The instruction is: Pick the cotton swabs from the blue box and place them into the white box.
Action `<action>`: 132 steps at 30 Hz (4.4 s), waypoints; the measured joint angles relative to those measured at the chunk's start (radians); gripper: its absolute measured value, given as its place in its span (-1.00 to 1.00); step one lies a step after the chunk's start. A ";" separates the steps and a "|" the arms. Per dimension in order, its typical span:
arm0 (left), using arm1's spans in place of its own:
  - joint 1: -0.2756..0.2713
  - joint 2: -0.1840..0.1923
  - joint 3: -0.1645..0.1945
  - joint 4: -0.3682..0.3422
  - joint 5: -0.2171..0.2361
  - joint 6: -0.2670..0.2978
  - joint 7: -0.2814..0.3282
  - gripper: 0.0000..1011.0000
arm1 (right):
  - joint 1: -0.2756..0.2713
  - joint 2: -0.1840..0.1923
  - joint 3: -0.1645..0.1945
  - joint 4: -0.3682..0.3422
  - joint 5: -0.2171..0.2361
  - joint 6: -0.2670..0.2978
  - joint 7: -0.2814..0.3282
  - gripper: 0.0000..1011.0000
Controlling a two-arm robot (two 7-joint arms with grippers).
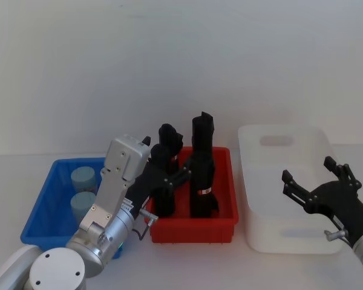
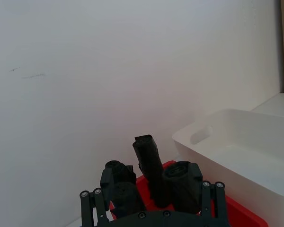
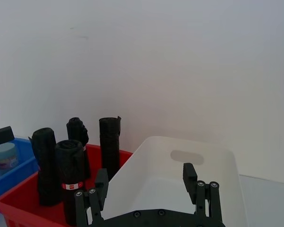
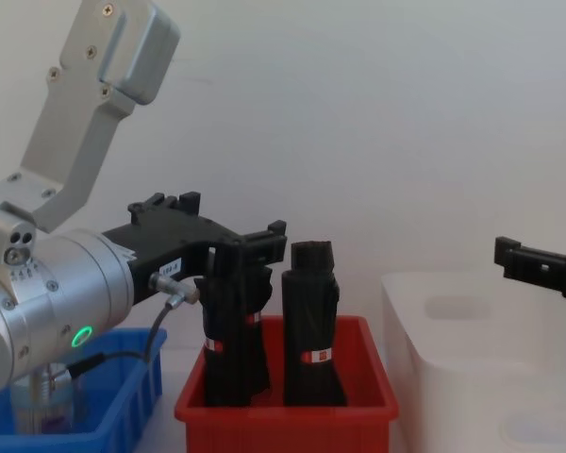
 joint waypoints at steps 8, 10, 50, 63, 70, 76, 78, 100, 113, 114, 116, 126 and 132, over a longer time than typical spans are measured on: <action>0.000 0.000 0.000 0.000 0.000 0.000 0.000 0.98 | 0.000 0.000 0.000 0.000 0.000 0.000 0.000 0.98; 0.000 0.000 0.000 0.000 0.000 0.000 0.000 0.98 | 0.000 0.000 0.000 0.000 0.000 0.000 0.000 0.98; 0.000 0.000 0.000 0.000 0.000 0.000 0.000 0.98 | 0.000 0.000 0.000 0.000 0.000 0.000 0.000 0.98; 0.000 0.000 0.000 0.000 0.000 0.000 0.000 0.98 | 0.000 0.000 0.000 0.000 0.000 0.000 0.000 0.98; 0.000 0.000 0.000 0.000 0.000 0.000 0.000 0.98 | 0.012 -0.003 0.000 0.015 0.000 0.001 0.022 0.98; 0.000 0.000 0.000 0.000 0.000 0.000 0.000 0.98 | 0.045 -0.011 0.000 0.057 0.004 0.011 0.085 0.98; 0.000 0.000 0.000 0.000 0.000 0.000 0.000 0.98 | 0.055 -0.013 0.000 0.069 0.005 0.015 0.101 0.98; 0.000 0.000 0.000 0.000 0.000 0.000 0.000 0.98 | 0.251 -0.046 -0.011 0.267 -0.010 0.121 0.472 0.98; 0.000 0.000 0.000 0.000 0.000 0.000 0.000 0.98 | 0.395 -0.083 -0.040 0.402 -0.123 0.173 0.646 0.98; 0.000 0.000 0.000 0.000 0.000 0.000 0.000 0.98 | 0.415 -0.091 -0.045 0.423 -0.135 0.175 0.655 0.98; 0.000 0.000 0.000 0.000 0.000 0.000 0.000 0.98 | 0.438 -0.100 -0.052 0.449 -0.153 0.178 0.665 0.98; 0.000 0.000 0.000 0.000 0.000 0.000 0.000 0.98 | 0.513 -0.136 -0.077 0.540 -0.212 0.175 0.667 0.98; 0.000 0.000 0.000 0.000 0.000 0.000 0.000 0.98 | 0.553 -0.158 -0.093 0.594 -0.237 0.164 0.659 0.98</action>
